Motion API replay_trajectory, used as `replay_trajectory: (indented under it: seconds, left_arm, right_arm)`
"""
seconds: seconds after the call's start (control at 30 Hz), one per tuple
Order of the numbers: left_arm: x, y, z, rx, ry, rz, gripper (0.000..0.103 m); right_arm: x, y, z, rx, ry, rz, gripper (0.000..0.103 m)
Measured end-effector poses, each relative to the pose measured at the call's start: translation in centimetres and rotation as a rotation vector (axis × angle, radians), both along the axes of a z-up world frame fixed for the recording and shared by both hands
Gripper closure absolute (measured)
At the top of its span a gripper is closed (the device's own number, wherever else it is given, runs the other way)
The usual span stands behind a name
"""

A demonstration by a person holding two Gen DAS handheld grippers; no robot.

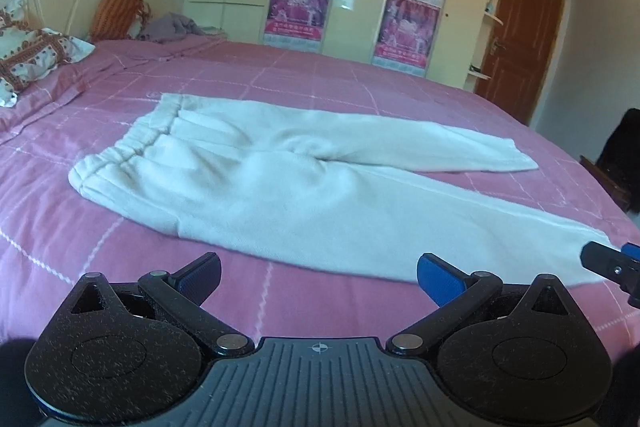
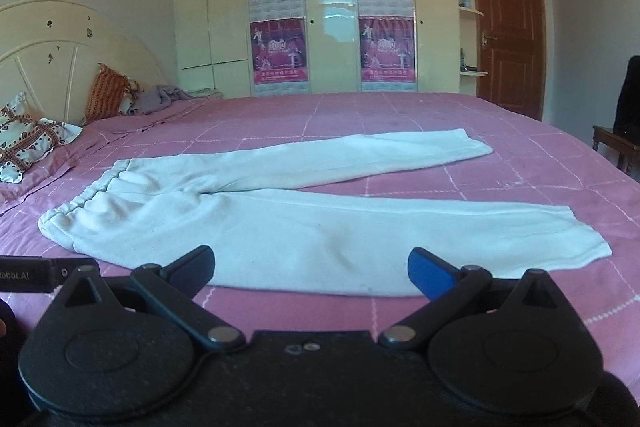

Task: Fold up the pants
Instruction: 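Grasp the cuff of one pant leg with the left tool while the right tool grasps the other cuff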

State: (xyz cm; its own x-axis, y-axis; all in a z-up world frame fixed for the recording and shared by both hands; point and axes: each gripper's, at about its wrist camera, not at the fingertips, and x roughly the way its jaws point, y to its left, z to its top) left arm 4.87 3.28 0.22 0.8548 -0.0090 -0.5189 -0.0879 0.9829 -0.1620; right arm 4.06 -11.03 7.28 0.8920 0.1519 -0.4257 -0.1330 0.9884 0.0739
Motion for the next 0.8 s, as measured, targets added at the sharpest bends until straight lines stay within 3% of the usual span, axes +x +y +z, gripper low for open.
replay_trajectory:
  seconds: [0.17, 0.27, 0.3, 0.33, 0.4, 0.43, 0.5, 0.57, 0.63, 0.8]
  left_arm:
    - [8.7, 6.3, 2.1, 0.001, 0.013, 0.013, 0.000]
    - [15.3, 11.6, 3.0, 0.046, 0.015, 0.051, 0.000]
    - [17.6, 13.3, 3.1, 0.060, 0.019, 0.063, 0.004]
    - [19.7, 15.0, 3.0, 0.066, 0.031, 0.075, 0.022]
    - [24.0, 18.2, 2.4, 0.067, 0.087, 0.098, 0.039]
    - [25.7, 19.5, 2.0, 0.071, 0.101, 0.100, 0.039]
    - [29.5, 22.0, 0.8, 0.087, 0.143, 0.088, 0.037]
    - [32.5, 23.8, -0.5, 0.115, 0.168, 0.055, 0.026]
    - [35.2, 25.1, -1.7, 0.157, 0.205, 0.016, 0.023]
    - [39.8, 27.5, -3.8, 0.145, 0.255, -0.100, 0.023]
  right_arm:
    - [6.8, -1.1, 2.1, 0.025, -0.023, 0.025, 0.001]
    - [12.4, -1.1, 3.3, 0.025, -0.030, 0.072, 0.021]
    - [14.5, -0.7, 3.6, 0.010, -0.025, 0.106, 0.036]
    - [16.8, 0.0, 3.8, -0.016, -0.023, 0.135, 0.046]
    - [20.7, 1.2, 4.0, -0.044, -0.027, 0.183, 0.050]
    - [22.8, 2.1, 4.0, -0.059, -0.024, 0.215, 0.054]
    - [26.5, 3.4, 3.7, -0.089, -0.017, 0.268, 0.055]
    - [30.4, 4.9, 3.1, -0.113, -0.009, 0.327, 0.052]
    - [34.3, 6.3, 2.3, -0.128, 0.015, 0.371, 0.039]
    - [43.0, 10.4, -1.1, -0.255, 0.098, 0.500, 0.044]
